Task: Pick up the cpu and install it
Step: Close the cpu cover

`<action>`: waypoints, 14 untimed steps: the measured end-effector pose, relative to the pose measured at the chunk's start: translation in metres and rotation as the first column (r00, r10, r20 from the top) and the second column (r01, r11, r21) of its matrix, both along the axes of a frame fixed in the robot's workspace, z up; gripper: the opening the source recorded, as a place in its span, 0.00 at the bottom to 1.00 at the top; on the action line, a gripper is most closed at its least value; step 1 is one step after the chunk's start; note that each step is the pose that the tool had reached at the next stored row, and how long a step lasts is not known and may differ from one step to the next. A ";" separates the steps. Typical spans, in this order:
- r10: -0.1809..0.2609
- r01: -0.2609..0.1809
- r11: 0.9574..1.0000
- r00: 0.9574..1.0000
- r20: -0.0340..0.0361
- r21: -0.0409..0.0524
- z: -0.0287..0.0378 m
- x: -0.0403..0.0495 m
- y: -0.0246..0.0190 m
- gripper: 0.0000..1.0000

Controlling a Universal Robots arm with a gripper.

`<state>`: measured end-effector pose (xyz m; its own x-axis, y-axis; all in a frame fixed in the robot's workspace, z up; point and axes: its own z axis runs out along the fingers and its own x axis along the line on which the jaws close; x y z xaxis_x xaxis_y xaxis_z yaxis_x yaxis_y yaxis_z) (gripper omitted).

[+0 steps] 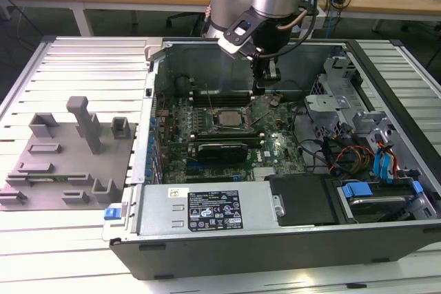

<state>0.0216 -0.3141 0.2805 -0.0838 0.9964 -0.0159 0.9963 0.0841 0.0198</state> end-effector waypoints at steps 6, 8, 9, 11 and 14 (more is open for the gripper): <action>0.000 0.000 1.000 1.000 -0.001 0.000 -0.0001 0.0213 0.0000 0.11; 0.000 0.000 1.000 1.000 -0.001 0.000 -0.0003 0.0270 0.0000 0.11; 0.000 0.000 1.000 1.000 -0.002 0.000 -0.0005 0.0295 0.0000 0.11; 0.000 0.000 1.000 1.000 -0.002 0.000 -0.0010 0.0334 0.0000 0.11; 0.000 0.000 1.000 1.000 -0.002 0.000 -0.0071 0.0375 0.0000 0.11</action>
<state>0.0590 -0.3142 0.2734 -0.0838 0.9964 -0.0157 0.9963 0.0841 0.0175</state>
